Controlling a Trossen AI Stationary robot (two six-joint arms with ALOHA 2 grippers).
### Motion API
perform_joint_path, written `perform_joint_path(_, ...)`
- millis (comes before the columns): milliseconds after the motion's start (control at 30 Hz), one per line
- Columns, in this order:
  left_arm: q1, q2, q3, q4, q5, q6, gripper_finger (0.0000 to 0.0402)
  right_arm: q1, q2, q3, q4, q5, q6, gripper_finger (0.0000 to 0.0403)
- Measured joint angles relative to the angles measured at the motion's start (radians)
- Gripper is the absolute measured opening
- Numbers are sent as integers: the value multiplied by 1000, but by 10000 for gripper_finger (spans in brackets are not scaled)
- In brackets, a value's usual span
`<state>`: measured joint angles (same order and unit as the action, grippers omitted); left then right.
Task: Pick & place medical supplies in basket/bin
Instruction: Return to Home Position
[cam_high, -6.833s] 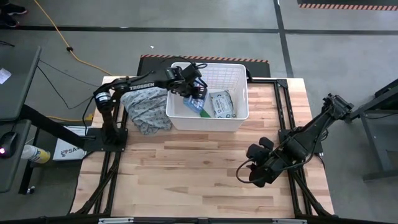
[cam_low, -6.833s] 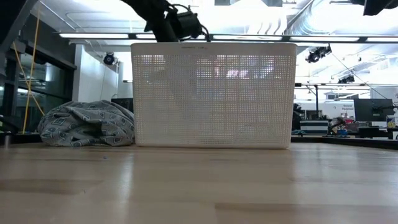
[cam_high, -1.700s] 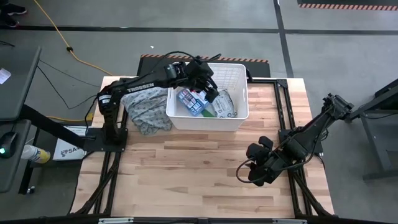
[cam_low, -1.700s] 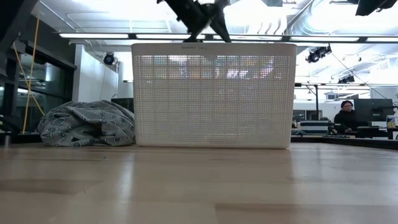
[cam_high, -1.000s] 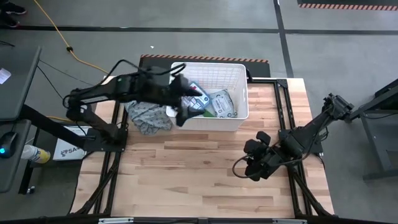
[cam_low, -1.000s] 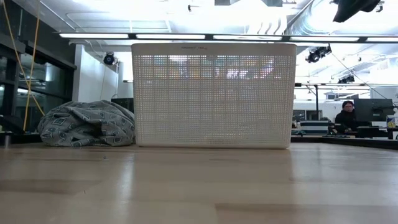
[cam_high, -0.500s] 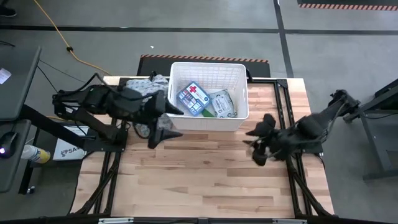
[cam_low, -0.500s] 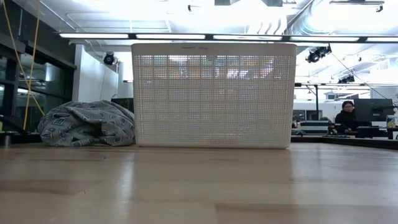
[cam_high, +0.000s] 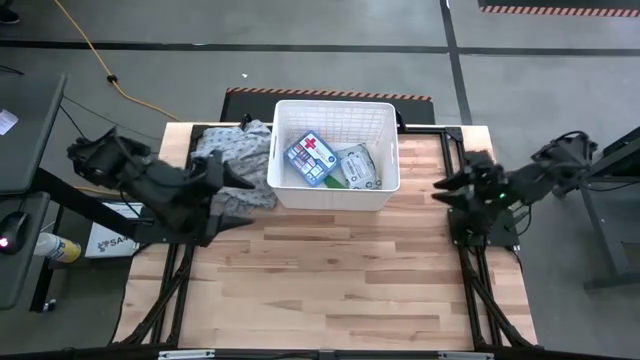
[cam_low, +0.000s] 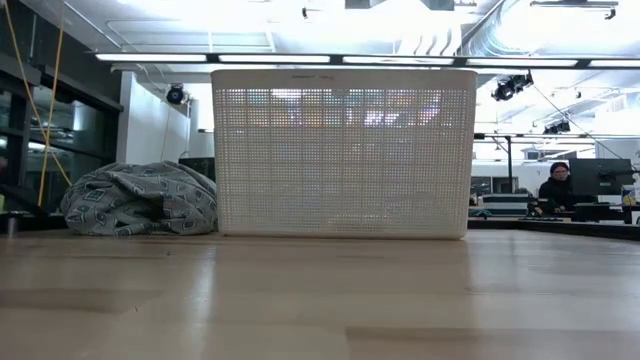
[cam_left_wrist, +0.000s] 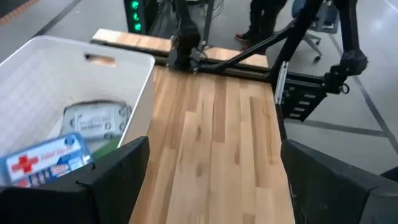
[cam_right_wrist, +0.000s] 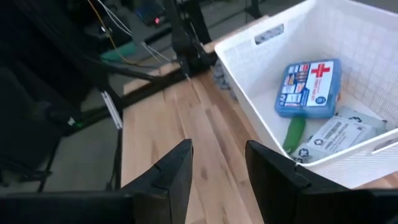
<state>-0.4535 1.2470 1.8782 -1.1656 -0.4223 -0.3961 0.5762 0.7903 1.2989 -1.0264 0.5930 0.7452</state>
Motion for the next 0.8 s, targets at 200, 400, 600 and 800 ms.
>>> perform_joint_path(200, -92, -12, 0, -71, -84, -45, 397, 0, -110, -6, -24, 5, -31, 141)
perform_joint_path(400, -165, -25, 0, -110, -88, -37, 397, 0, -192, -6, -24, 5, -90, 141)
perform_joint_path(600, -221, -72, -38, -123, -180, -66, 397, 0, -248, -6, -39, 0, -144, 141)
perform_joint_path(800, -235, -179, -202, -96, -231, -162, 397, 0, -284, -6, -103, 3, -70, 141)
